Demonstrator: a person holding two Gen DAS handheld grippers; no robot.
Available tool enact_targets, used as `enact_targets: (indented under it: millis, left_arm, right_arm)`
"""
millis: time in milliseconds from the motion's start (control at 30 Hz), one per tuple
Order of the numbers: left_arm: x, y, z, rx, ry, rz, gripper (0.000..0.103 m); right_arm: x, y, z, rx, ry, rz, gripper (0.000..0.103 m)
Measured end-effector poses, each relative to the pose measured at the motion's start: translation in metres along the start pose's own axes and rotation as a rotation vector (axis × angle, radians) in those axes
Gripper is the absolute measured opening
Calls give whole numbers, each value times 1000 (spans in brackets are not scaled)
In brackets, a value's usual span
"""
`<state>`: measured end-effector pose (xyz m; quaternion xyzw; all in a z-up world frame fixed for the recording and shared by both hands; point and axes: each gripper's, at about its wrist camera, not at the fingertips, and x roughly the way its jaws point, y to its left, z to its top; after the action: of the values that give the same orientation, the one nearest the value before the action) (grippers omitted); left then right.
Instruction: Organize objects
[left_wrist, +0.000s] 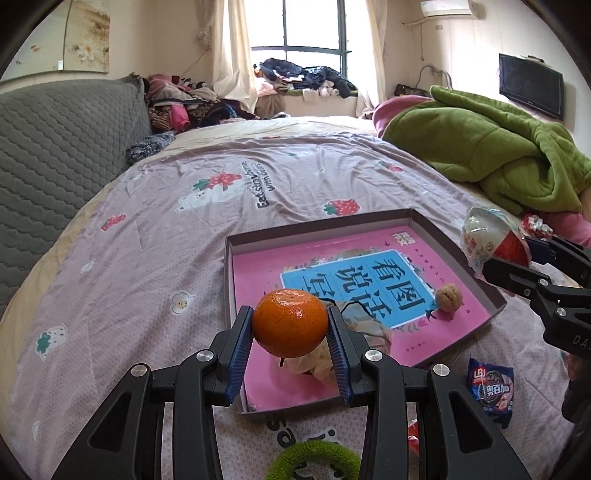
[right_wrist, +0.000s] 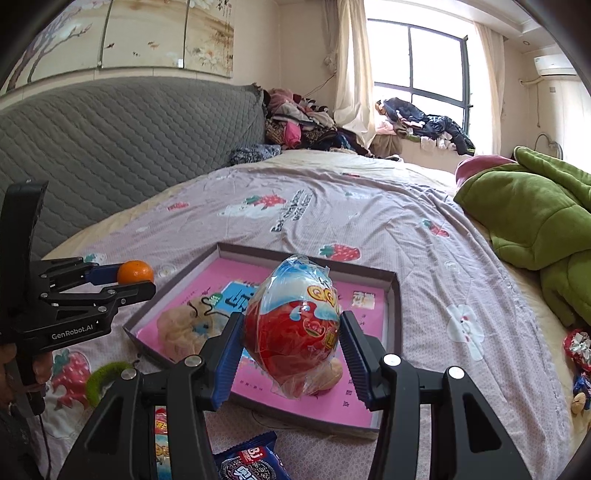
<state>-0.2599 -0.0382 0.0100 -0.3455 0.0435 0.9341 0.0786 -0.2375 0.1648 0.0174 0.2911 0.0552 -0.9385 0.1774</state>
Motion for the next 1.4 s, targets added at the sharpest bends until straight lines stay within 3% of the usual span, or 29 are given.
enact_targets:
  millis: [533,1100,1400]
  left_arm:
    - [33,6,-15,7,44,38,41]
    - [61,-3,-30,34,128,5,40]
    - [60,-5,-31,38,128,3,41]
  right_arm:
    - [40,11,-19,-50,86,10,52]
    - [64,9,-32,-47,160,4,52]
    - [70,10,-35,-51,175,-11,52]
